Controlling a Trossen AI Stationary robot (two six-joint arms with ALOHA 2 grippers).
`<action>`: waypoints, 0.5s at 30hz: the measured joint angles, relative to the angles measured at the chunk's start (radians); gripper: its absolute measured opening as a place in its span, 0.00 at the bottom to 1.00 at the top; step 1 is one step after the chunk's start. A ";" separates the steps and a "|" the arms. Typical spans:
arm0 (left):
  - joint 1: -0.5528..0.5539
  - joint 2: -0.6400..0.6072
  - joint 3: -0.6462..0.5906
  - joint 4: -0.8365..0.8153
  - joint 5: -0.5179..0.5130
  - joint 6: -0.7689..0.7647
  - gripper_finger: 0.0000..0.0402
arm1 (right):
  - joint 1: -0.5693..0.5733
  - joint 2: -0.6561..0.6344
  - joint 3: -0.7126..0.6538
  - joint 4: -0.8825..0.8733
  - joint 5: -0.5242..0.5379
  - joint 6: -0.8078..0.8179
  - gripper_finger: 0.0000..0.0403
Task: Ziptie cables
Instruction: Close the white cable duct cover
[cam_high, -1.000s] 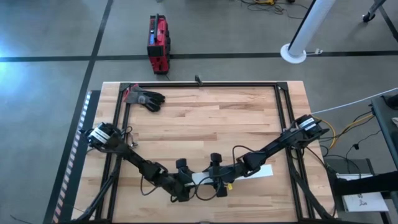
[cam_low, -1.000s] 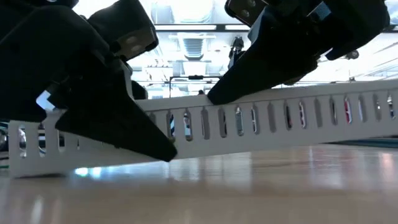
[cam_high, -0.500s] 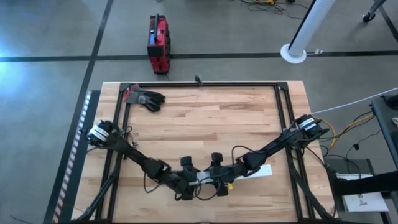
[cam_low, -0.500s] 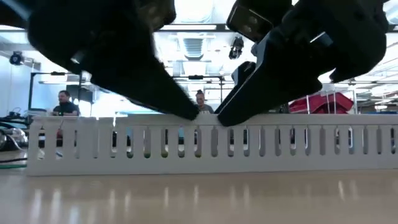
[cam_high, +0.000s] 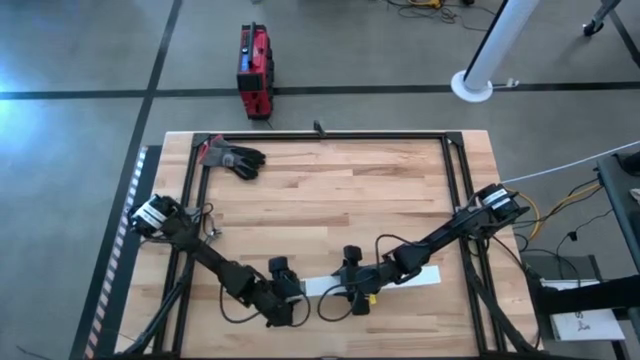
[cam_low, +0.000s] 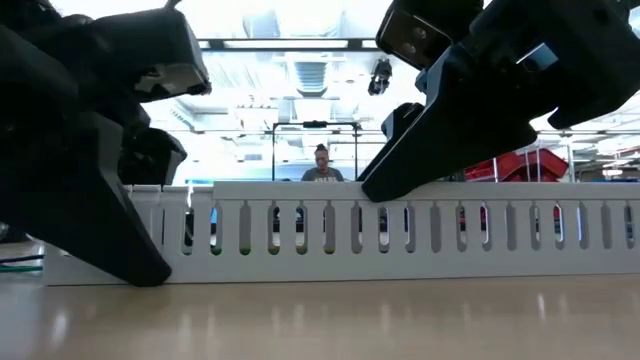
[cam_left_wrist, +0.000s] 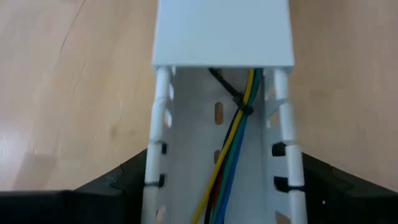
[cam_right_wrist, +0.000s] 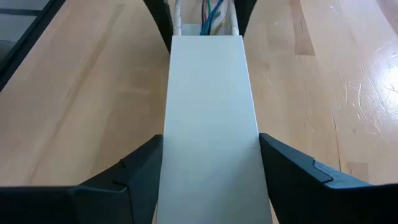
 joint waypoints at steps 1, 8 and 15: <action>-0.005 0.006 -0.005 0.000 -0.002 -0.016 0.63 | 0.000 0.000 0.000 0.003 0.001 -0.003 0.54; -0.017 0.050 -0.019 0.005 -0.008 -0.040 0.56 | 0.000 0.002 -0.002 0.017 -0.004 -0.012 0.54; -0.018 0.069 -0.024 0.046 -0.066 -0.021 0.54 | 0.000 0.007 -0.008 0.091 -0.002 -0.047 0.54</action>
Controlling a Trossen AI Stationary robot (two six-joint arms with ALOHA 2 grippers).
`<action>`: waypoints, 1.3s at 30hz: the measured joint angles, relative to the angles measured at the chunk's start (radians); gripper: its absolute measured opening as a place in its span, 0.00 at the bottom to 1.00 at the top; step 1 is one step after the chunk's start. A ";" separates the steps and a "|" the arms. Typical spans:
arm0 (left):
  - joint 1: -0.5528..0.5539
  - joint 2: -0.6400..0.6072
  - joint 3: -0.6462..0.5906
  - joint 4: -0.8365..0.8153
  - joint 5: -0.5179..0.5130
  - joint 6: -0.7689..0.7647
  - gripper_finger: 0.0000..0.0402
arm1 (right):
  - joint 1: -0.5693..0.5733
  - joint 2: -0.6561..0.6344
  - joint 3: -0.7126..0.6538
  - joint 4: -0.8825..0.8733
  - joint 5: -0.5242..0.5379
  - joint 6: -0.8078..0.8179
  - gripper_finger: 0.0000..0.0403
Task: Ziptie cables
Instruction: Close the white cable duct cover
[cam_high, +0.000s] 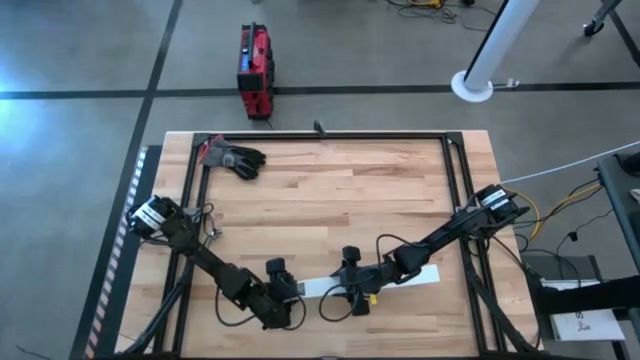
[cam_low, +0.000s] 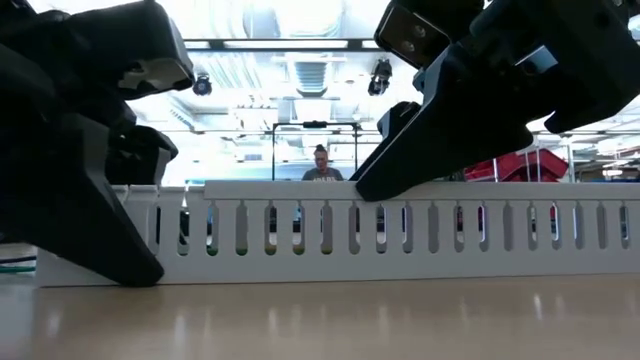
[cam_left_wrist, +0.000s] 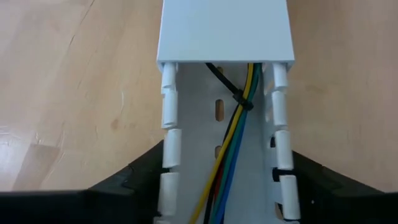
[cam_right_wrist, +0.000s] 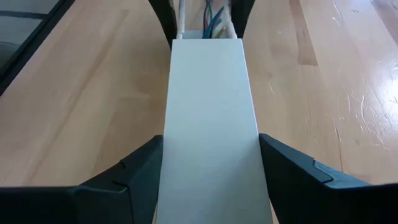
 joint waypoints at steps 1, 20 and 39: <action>0.001 0.000 -0.001 0.008 0.000 0.005 0.56 | 0.000 0.000 0.000 0.001 0.000 0.000 0.54; 0.024 0.004 0.011 0.176 -0.052 0.111 0.57 | -0.008 -0.001 0.016 -0.001 -0.046 -0.013 0.54; 0.081 0.010 0.061 0.194 -0.059 0.185 0.55 | -0.013 -0.003 0.077 -0.135 0.003 -0.019 0.54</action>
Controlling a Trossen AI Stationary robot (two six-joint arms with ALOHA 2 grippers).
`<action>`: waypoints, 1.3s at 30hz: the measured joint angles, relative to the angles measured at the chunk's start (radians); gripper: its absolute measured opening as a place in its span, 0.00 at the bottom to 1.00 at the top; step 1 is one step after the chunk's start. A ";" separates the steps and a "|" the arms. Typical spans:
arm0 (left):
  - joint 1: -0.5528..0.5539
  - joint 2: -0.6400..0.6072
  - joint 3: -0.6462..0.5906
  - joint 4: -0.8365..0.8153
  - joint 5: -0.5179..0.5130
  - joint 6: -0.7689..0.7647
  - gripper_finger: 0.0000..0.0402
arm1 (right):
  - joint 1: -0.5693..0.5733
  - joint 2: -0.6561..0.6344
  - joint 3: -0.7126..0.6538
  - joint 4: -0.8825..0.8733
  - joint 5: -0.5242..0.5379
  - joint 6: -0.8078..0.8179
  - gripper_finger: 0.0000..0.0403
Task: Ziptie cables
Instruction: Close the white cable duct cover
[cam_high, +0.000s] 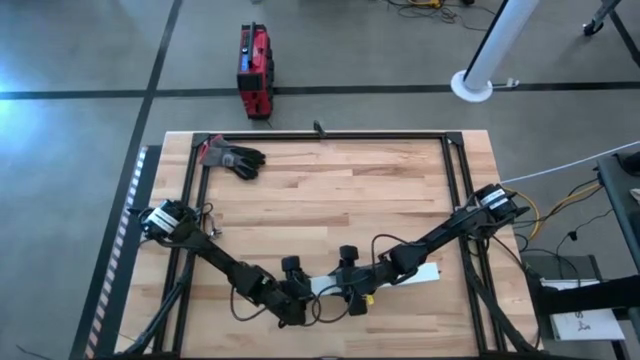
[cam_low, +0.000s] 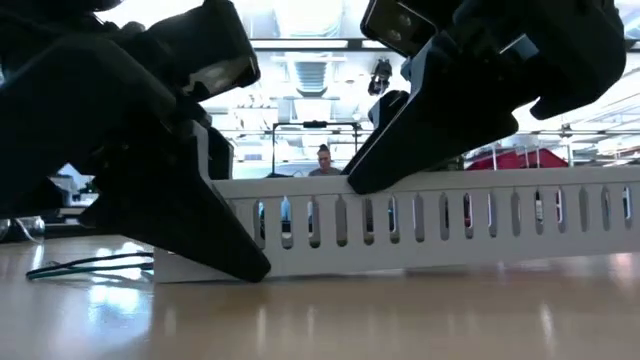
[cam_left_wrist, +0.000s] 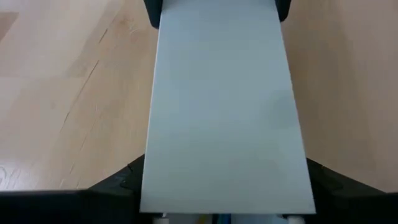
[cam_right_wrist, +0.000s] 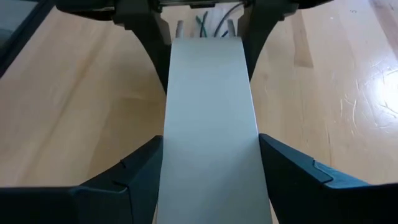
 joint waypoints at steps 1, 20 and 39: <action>0.002 0.000 0.000 0.002 0.001 0.000 0.55 | 0.000 0.000 0.000 0.000 0.000 0.000 0.54; -0.025 -0.035 -0.016 -0.190 0.130 -0.155 0.66 | -0.001 -0.004 -0.029 -0.020 0.001 0.029 0.54; -0.033 -0.032 -0.031 -0.170 0.121 -0.085 0.61 | -0.004 0.000 -0.037 0.042 -0.009 0.045 0.55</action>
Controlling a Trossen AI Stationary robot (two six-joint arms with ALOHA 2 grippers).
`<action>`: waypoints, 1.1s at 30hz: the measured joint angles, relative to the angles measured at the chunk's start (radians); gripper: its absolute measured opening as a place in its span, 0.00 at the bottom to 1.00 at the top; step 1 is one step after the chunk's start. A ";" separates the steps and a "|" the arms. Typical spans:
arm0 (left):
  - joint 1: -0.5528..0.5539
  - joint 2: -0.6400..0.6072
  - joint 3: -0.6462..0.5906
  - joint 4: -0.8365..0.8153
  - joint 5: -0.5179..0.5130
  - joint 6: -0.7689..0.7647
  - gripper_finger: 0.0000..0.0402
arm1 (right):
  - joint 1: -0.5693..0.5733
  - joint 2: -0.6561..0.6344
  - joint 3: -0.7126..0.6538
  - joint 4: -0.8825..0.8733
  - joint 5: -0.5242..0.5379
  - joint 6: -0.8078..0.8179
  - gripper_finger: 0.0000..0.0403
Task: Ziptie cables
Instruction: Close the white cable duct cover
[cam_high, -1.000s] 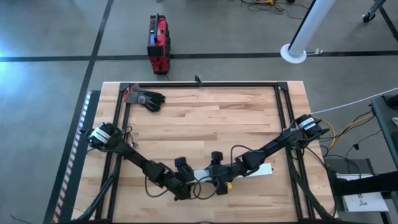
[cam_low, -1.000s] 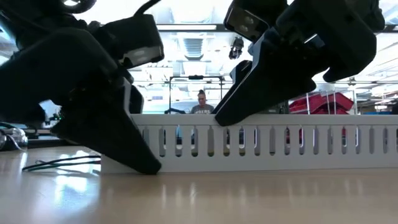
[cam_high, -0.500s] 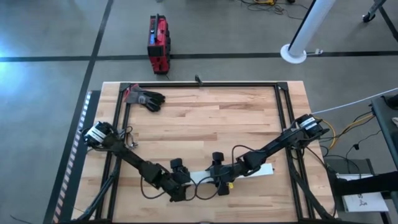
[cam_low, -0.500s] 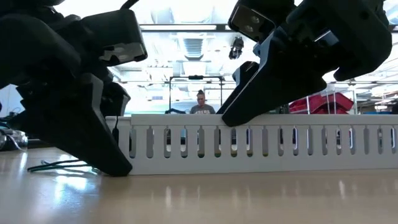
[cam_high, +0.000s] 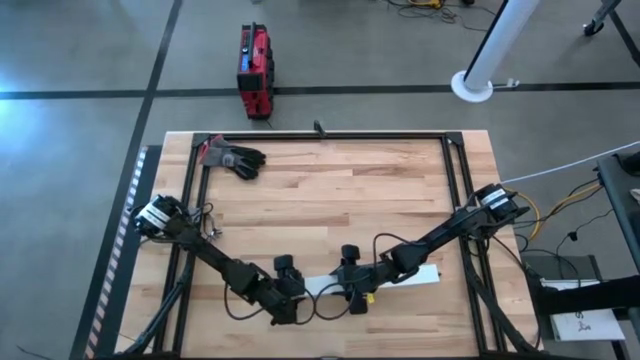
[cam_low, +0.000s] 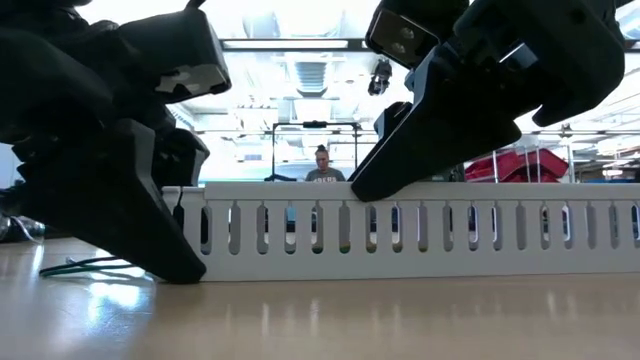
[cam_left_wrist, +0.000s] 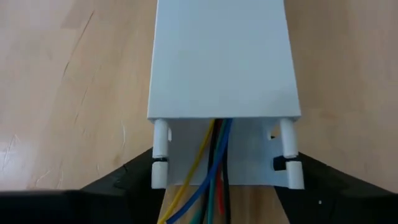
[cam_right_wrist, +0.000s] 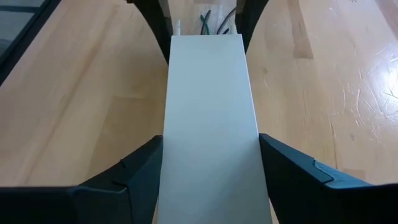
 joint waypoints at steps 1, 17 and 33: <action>0.000 0.000 0.000 0.005 -0.001 0.008 0.60 | -0.001 0.000 0.000 0.001 -0.002 0.001 0.54; 0.007 0.001 -0.002 0.058 -0.044 0.052 0.54 | -0.016 0.002 0.017 0.018 -0.031 -0.017 0.55; 0.014 0.002 -0.001 0.081 -0.059 0.069 0.53 | -0.027 0.002 0.017 0.034 -0.030 -0.027 0.57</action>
